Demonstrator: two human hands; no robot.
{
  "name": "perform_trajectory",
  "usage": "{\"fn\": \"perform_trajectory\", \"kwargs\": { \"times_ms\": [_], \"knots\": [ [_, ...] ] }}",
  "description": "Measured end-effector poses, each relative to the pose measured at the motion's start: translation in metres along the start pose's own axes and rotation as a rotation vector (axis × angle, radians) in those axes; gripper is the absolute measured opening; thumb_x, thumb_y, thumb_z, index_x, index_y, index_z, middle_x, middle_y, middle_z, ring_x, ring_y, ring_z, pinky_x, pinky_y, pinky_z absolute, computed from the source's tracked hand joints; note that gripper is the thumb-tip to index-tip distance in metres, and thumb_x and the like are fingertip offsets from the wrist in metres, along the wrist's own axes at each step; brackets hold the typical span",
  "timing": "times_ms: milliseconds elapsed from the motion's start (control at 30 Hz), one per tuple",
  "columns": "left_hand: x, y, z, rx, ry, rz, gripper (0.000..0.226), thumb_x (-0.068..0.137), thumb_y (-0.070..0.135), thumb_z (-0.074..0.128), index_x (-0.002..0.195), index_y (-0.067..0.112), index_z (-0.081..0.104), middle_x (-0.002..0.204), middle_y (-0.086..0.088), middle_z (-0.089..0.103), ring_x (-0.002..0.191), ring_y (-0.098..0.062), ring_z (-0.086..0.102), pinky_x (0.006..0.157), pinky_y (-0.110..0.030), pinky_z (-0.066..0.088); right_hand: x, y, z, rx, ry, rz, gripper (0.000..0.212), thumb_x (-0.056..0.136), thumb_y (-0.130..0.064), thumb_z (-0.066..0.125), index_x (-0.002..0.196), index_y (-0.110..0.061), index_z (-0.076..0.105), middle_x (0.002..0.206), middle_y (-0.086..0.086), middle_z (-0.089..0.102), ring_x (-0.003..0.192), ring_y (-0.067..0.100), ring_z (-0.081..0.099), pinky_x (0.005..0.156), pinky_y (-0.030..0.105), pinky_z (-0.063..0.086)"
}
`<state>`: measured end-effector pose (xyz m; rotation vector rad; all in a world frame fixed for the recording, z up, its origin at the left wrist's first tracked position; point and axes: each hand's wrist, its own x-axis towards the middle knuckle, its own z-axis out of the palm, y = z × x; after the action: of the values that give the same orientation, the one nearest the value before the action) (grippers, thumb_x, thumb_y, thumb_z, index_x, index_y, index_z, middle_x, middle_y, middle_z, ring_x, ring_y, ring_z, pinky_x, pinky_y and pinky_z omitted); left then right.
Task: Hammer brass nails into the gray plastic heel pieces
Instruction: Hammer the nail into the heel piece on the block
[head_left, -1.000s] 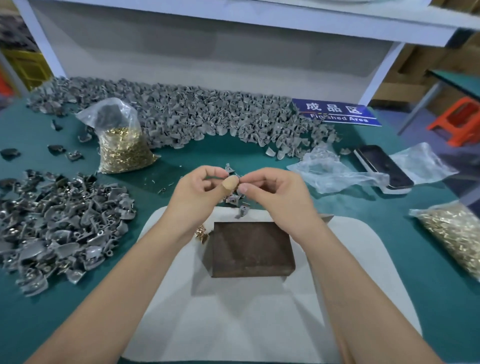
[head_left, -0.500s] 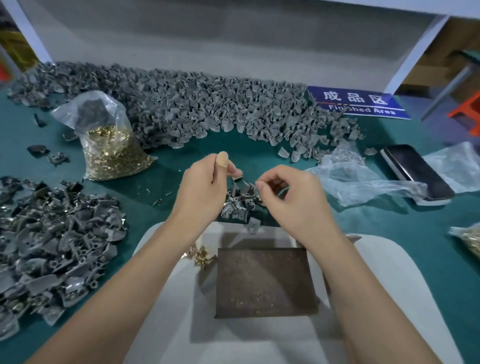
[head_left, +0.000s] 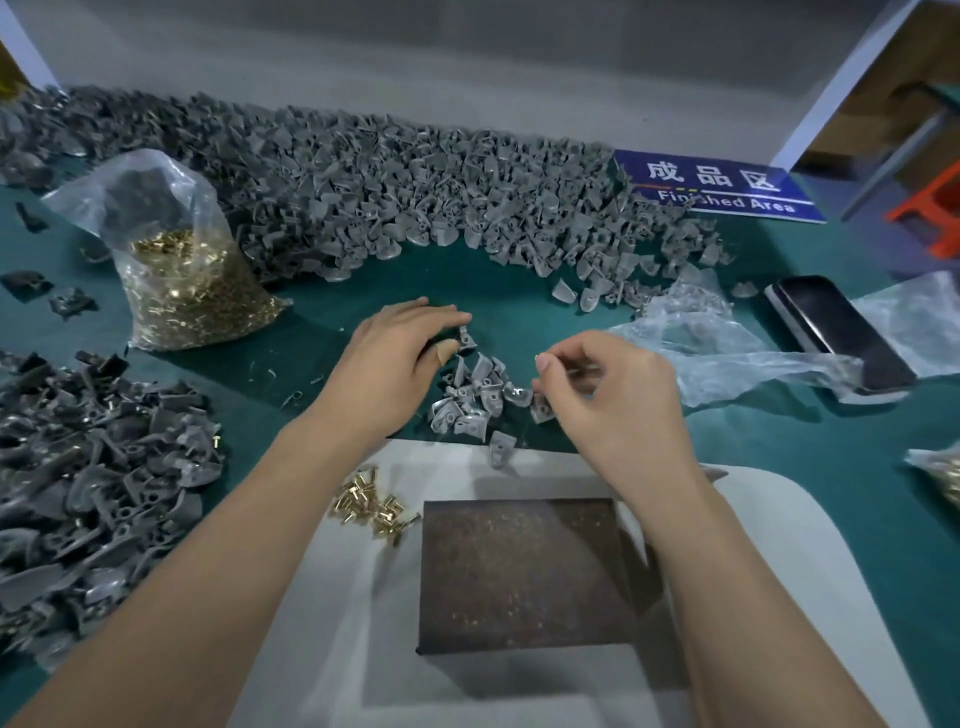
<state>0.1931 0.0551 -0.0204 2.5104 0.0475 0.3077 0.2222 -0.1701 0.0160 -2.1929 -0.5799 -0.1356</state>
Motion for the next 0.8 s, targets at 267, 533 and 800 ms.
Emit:
{"fn": "perform_trajectory", "kwargs": {
  "times_ms": [267, 533, 800],
  "knots": [
    [-0.010, 0.011, -0.011, -0.068, 0.148, 0.008, 0.011, 0.098, 0.030, 0.065, 0.109, 0.029, 0.067, 0.118, 0.014, 0.068, 0.122, -0.012, 0.057, 0.105, -0.046, 0.046, -0.002, -0.002, -0.001, -0.071, 0.020, -0.118, 0.006, 0.091, -0.020, 0.074, 0.090, -0.027, 0.076, 0.089, -0.016, 0.068, 0.079, 0.009, 0.065, 0.071, 0.035, 0.057],
    [-0.049, 0.049, -0.022, -0.195, 0.255, 0.135, 0.008, 0.098, 0.023, 0.066, 0.106, 0.023, 0.067, 0.100, 0.015, 0.066, 0.101, -0.004, 0.059, 0.088, -0.022, 0.047, -0.014, -0.027, -0.004, -0.001, 0.049, -0.330, 0.008, 0.091, -0.013, 0.074, 0.092, -0.021, 0.073, 0.084, -0.013, 0.065, 0.071, 0.003, 0.055, 0.065, 0.013, 0.039],
    [-0.055, 0.042, -0.015, -0.196, 0.329, 0.182, 0.011, 0.099, 0.019, 0.066, 0.104, 0.010, 0.070, 0.124, 0.004, 0.068, 0.133, -0.013, 0.056, 0.128, -0.035, 0.008, -0.019, -0.022, 0.003, -0.025, -0.019, -0.295, 0.005, 0.093, -0.018, 0.072, 0.091, -0.021, 0.074, 0.084, -0.013, 0.066, 0.070, -0.002, 0.052, 0.065, 0.023, 0.044]
  ]
}}
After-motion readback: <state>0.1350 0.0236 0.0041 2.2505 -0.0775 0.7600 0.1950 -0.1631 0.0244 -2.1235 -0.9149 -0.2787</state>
